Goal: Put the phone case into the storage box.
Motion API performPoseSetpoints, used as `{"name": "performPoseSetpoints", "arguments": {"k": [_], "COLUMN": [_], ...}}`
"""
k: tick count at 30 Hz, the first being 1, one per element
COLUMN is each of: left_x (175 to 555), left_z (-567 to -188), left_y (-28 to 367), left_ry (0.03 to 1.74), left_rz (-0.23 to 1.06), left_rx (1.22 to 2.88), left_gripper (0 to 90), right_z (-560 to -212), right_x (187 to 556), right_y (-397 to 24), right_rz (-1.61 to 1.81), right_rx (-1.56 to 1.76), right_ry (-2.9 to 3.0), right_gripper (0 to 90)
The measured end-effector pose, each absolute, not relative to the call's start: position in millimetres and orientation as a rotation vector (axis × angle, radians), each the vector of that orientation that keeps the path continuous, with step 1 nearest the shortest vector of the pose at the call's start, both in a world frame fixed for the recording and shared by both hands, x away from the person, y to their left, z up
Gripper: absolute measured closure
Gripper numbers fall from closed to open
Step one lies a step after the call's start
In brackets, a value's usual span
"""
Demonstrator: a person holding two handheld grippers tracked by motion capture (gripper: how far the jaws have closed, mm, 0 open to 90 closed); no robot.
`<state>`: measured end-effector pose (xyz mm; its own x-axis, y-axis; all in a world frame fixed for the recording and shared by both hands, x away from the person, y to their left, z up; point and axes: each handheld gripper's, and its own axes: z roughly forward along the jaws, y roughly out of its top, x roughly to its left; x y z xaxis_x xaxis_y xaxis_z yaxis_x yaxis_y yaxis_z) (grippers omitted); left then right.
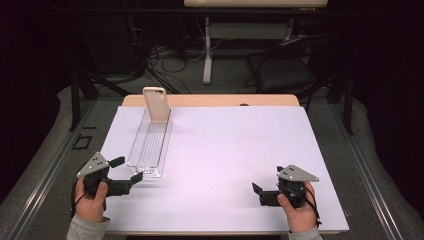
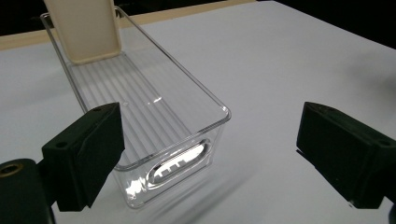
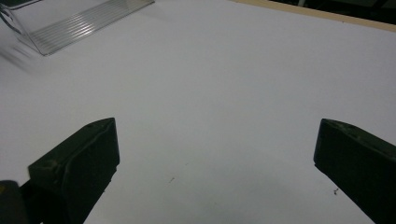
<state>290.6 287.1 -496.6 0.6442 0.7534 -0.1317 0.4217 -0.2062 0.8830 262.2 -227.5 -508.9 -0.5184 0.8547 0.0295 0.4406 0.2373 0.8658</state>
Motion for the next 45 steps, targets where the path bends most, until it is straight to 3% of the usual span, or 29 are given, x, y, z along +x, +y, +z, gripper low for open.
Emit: {"name": "performPoseSetpoints", "arguments": {"k": [45], "left_x": [291.8], "left_z": [-521.0], "left_y": [289.7], "left_ry": [0.907], "left_rz": [0.404], "left_rx": [1.834], "left_gripper": [8.4], "right_z": [-536.6], "right_x": [265.6], "right_y": [-218.2], "right_rz": [1.233], "right_rx": [1.155], "right_ry": [2.126], "right_gripper": [0.3]}}
